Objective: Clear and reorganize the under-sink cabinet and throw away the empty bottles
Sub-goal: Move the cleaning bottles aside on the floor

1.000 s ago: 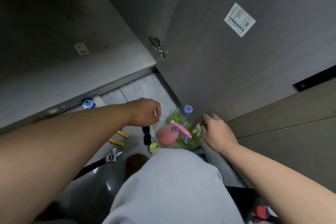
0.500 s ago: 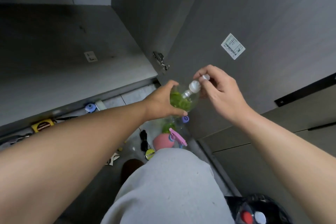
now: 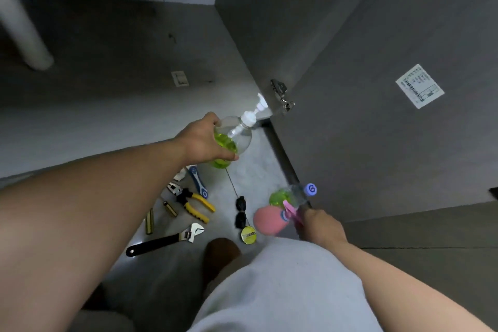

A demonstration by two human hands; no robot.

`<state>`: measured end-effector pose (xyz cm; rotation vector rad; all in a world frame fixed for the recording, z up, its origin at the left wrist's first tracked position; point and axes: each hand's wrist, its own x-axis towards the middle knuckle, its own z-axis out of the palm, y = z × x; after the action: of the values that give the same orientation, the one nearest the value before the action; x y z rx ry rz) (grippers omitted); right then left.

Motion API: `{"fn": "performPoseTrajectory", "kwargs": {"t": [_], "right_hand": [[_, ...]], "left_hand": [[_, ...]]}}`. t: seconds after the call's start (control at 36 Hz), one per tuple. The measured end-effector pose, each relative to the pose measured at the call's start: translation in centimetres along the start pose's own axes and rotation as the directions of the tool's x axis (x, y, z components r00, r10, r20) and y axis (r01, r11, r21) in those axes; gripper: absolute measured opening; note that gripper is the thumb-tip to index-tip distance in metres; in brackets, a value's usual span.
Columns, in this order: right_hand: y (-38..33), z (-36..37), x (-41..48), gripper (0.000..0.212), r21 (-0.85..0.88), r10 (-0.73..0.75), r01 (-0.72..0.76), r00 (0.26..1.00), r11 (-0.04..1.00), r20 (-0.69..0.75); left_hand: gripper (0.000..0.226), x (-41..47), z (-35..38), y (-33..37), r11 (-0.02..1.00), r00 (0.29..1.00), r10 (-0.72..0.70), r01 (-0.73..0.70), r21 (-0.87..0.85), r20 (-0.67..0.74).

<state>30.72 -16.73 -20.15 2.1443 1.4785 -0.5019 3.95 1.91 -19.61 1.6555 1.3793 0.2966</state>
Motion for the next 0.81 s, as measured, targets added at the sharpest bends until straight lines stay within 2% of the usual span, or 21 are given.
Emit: {"fn": "performPoseTrajectory", "kwargs": {"t": [0.17, 0.31, 0.56, 0.67, 0.81], "right_hand": [[-1.9, -4.5, 2.0, 0.041, 0.048, -0.113, 0.127, 0.969, 0.991, -0.219], [-4.1, -9.9, 5.8, 0.024, 0.098, -0.14, 0.177, 0.942, 0.979, -0.306], [-7.0, -12.7, 14.5, 0.038, 0.191, 0.0, 0.063, 0.95, 0.98, -0.311], [-7.6, -12.5, 17.9, 0.044, 0.291, 0.119, -0.029, 0.948, 0.956, -0.296], [-8.1, -11.8, 20.4, 0.044, 0.411, 0.197, -0.058, 0.931, 0.91, -0.306]], "left_hand": [[0.094, 2.1, -1.3, 0.4, 0.98, 0.998, -0.019, 0.007, -0.2, -0.055], [0.096, 3.2, -1.4, 0.6, 0.907, 0.99, -0.108, 0.063, -0.417, -0.087], [0.084, 3.9, -0.3, -1.3, 0.789, 0.963, -0.258, 0.162, -0.593, -0.079], [0.085, 3.9, -0.4, -2.6, 0.782, 0.96, -0.276, 0.192, -0.593, -0.054], [0.087, 4.2, -0.4, -4.5, 0.775, 0.947, -0.32, 0.244, -0.582, -0.029]]}}
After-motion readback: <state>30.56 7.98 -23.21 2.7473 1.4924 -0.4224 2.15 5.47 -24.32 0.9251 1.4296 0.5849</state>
